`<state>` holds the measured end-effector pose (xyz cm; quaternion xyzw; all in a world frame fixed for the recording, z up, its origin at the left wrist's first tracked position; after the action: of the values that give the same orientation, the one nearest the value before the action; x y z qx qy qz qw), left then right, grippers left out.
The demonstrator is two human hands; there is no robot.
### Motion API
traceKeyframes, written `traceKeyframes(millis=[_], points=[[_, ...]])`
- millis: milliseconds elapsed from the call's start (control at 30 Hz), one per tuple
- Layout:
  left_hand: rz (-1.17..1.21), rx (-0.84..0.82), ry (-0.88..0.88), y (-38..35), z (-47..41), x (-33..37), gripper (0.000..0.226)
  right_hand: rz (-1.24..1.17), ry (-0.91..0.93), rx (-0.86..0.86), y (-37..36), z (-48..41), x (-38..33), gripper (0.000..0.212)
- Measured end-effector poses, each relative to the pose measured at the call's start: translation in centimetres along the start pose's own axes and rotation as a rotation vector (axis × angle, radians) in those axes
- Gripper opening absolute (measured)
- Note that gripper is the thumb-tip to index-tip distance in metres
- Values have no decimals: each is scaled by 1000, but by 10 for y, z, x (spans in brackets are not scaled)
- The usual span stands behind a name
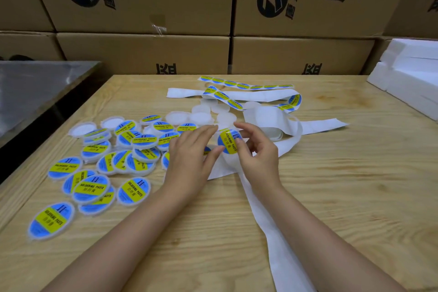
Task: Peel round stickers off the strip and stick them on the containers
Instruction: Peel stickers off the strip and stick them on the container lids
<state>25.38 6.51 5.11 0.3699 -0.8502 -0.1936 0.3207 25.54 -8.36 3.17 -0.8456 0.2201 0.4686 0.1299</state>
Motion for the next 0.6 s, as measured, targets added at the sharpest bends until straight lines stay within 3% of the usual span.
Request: traceKeyframes(millis=[167, 400, 600], points=[[21, 54, 52, 5, -1, -4, 31, -19, 32, -90, -12, 8, -2, 50], [9, 139, -22, 13, 0, 5, 16, -34, -29, -78, -11, 11, 0, 13], [-11, 167, -68, 15, 1, 6, 11, -5, -16, -87, -11, 10, 0, 24]])
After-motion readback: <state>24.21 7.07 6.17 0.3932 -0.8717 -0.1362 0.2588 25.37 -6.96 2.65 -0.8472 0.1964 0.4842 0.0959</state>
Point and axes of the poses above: each hand's wrist, its own z-axis away from the middle knuckle, its own y-axis out of the back of the hand, x = y × z, the point moved 9 cm from there along -z, towards the middle knuckle, and after that the axes turned 10 degrees about x, right-handed, at the moved point
